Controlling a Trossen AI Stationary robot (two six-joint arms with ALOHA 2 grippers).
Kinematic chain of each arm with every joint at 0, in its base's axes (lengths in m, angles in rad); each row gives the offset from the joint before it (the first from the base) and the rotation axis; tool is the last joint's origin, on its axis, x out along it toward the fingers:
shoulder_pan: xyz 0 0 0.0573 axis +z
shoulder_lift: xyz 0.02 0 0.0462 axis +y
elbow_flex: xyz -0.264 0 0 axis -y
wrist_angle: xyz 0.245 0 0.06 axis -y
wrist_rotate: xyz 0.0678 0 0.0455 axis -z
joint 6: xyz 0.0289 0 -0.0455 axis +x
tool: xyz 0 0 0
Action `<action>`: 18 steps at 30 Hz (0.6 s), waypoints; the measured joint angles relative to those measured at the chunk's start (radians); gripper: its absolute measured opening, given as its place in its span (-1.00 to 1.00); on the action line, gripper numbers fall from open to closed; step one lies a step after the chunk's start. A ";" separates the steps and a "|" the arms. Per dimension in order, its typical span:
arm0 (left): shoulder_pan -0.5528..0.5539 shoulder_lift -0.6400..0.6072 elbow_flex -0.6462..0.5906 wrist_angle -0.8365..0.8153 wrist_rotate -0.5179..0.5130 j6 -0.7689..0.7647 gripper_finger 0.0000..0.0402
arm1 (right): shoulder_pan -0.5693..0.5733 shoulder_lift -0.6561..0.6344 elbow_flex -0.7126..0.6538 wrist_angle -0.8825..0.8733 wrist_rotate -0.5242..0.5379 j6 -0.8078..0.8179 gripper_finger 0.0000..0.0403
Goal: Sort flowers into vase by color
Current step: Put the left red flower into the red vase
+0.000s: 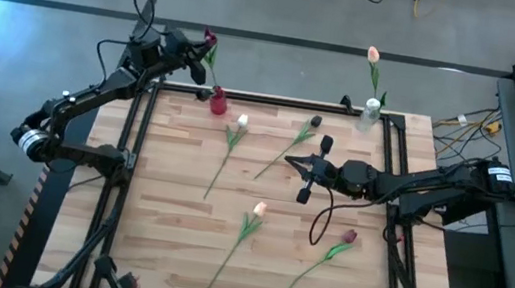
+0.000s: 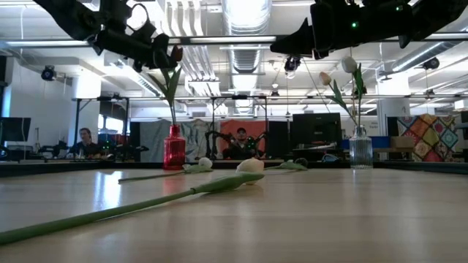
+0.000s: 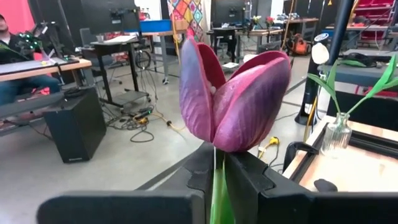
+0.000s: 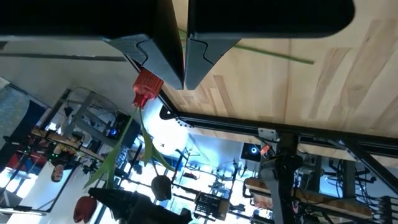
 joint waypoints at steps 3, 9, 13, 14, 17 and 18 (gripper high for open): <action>0.000 0.000 -0.005 -0.001 0.000 0.007 -0.81 | 0.000 0.000 0.000 -0.001 0.000 0.006 -0.96; -0.003 0.000 -0.006 -0.023 0.045 0.033 -0.64 | 0.000 0.000 0.000 0.000 0.000 0.010 -0.96; -0.003 0.000 -0.006 -0.052 0.107 0.033 -0.49 | 0.000 0.000 0.000 0.000 0.000 0.010 -0.96; -0.003 0.000 -0.006 -0.061 0.115 0.033 -0.45 | 0.000 0.000 0.000 -0.001 0.000 0.010 -0.96; -0.003 0.000 -0.006 -0.073 0.124 0.033 -0.36 | 0.000 0.000 0.000 -0.005 0.000 0.011 -0.96; -0.003 0.000 -0.006 -0.075 0.124 0.033 -0.33 | 0.000 0.000 0.000 -0.009 0.000 0.016 -0.96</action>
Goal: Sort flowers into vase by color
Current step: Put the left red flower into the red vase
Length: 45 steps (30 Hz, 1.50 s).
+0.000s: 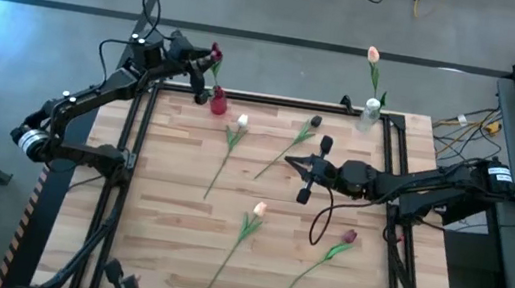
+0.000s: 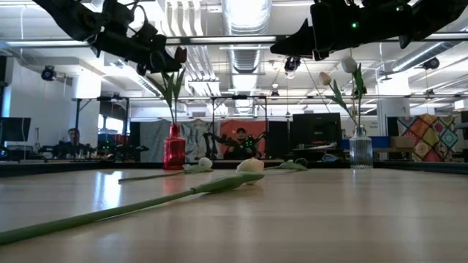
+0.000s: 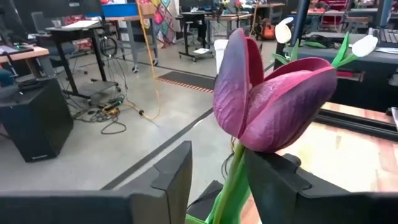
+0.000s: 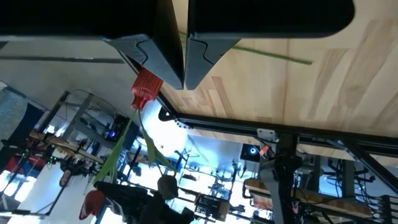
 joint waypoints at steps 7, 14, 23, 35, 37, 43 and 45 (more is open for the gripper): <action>0.000 -0.018 0.000 -0.031 0.000 0.024 -0.20 | 0.000 0.000 0.000 -0.051 0.000 0.045 -0.96; 0.000 -0.053 -0.014 -0.064 -0.001 0.067 -0.06 | 0.000 0.000 0.000 -0.074 0.000 0.046 -0.95; 0.000 -0.059 -0.076 -0.013 -0.003 0.082 -0.04 | 0.000 0.000 0.000 -0.073 0.000 0.034 -0.95; 0.000 -0.072 -0.026 -0.175 -0.161 0.188 -0.04 | 0.000 0.000 0.000 -0.073 0.000 0.054 -0.95; 0.001 -0.081 0.003 -0.218 -0.171 0.193 -0.04 | 0.000 0.000 0.000 -0.073 0.001 0.058 -0.95; 0.001 -0.138 0.004 -0.235 -0.171 0.190 -0.04 | 0.000 0.000 0.000 -0.073 0.001 0.061 -0.95; 0.001 -0.156 -0.011 -0.238 -0.171 0.185 -0.04 | 0.000 0.000 0.000 -0.074 0.001 0.062 -0.95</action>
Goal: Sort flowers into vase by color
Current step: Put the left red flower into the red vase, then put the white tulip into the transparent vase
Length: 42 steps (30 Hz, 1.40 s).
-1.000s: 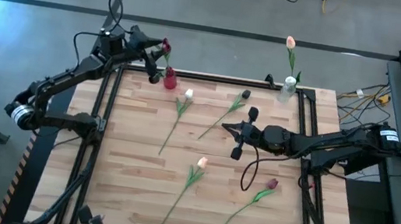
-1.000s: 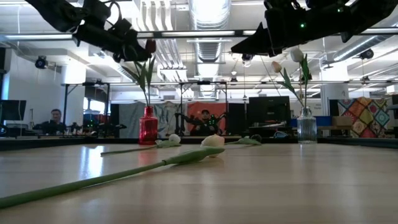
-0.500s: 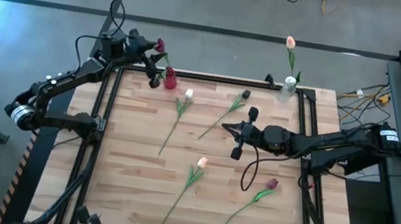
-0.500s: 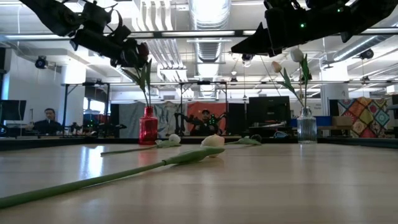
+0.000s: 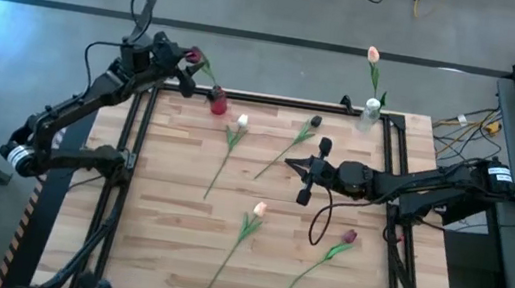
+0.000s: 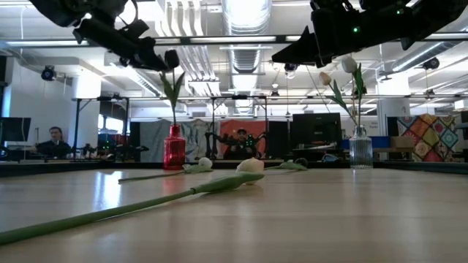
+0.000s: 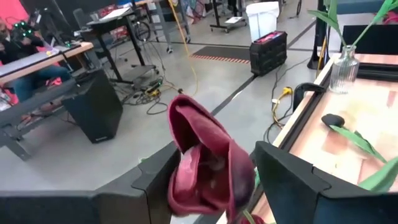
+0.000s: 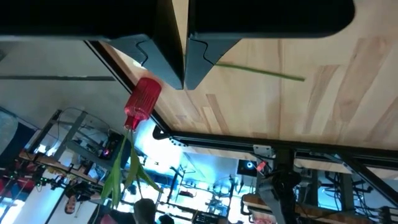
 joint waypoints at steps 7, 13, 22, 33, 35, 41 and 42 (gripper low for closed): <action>-0.001 -0.090 -0.084 0.001 -0.033 -0.002 -0.04 | 0.000 0.000 0.000 -0.006 0.001 0.040 -0.95; -0.047 -0.204 -0.225 0.045 -0.033 -0.057 -0.07 | -0.018 0.000 0.000 -0.008 0.000 0.097 -0.95; -0.235 -0.353 -0.442 0.221 -0.132 -0.116 -0.33 | -0.078 0.000 0.000 -0.076 0.003 0.280 -0.95; -0.438 -0.352 -0.622 0.456 -0.173 -0.212 -0.70 | -0.085 0.000 0.000 -0.230 0.192 0.417 -0.95; -0.443 -0.328 -0.655 0.551 -0.172 -0.241 -0.76 | -0.085 0.000 0.000 -0.291 0.232 0.477 -0.94; -0.443 -0.257 -0.707 0.691 -0.173 -0.276 -0.90 | -0.087 0.024 -0.001 -0.438 0.289 0.779 -0.75; -0.443 -0.244 -0.709 0.697 -0.173 -0.276 -0.92 | -0.091 0.032 -0.001 -0.441 0.288 0.822 -0.71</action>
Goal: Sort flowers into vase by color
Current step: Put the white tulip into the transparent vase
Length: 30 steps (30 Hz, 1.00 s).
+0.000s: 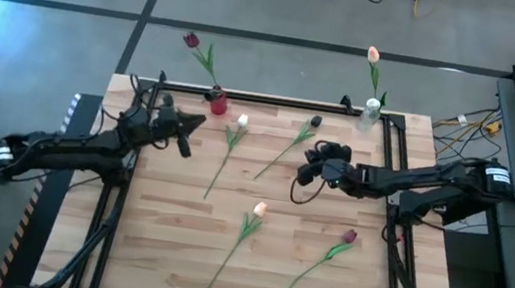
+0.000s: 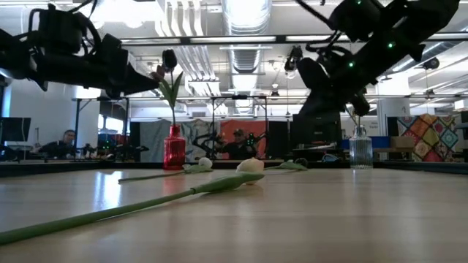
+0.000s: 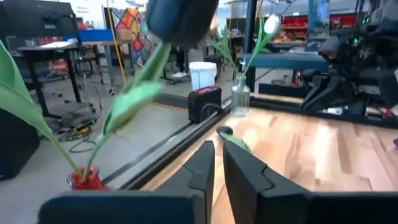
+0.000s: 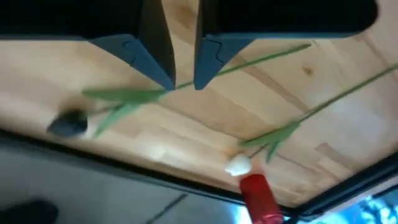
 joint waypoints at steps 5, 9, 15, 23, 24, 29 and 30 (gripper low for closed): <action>0.001 0.061 -0.001 0.030 0.000 -0.021 -0.99 | -0.047 0.057 0.000 -0.009 -0.001 0.197 -0.48; 0.001 0.111 -0.002 0.064 0.000 -0.053 -1.00 | -0.091 0.119 0.000 -0.007 -0.037 0.298 -0.30; 0.001 0.188 -0.004 0.122 0.000 -0.072 -1.00 | -0.103 0.170 0.000 -0.002 -0.186 0.370 -0.09; 0.001 0.303 0.019 0.094 0.127 -0.089 -1.00 | -0.059 0.180 0.023 0.002 -0.212 0.343 -0.07; 0.000 0.323 0.030 0.082 0.151 -0.107 -1.00 | -0.059 0.180 0.026 0.002 -0.212 0.323 -0.07; -0.037 0.461 0.081 0.050 0.149 -0.195 -1.00 | -0.059 0.180 0.044 0.001 -0.211 0.220 -0.07; -0.050 0.492 0.090 0.050 0.134 -0.214 -1.00 | -0.060 0.180 0.048 0.001 -0.211 0.199 -0.07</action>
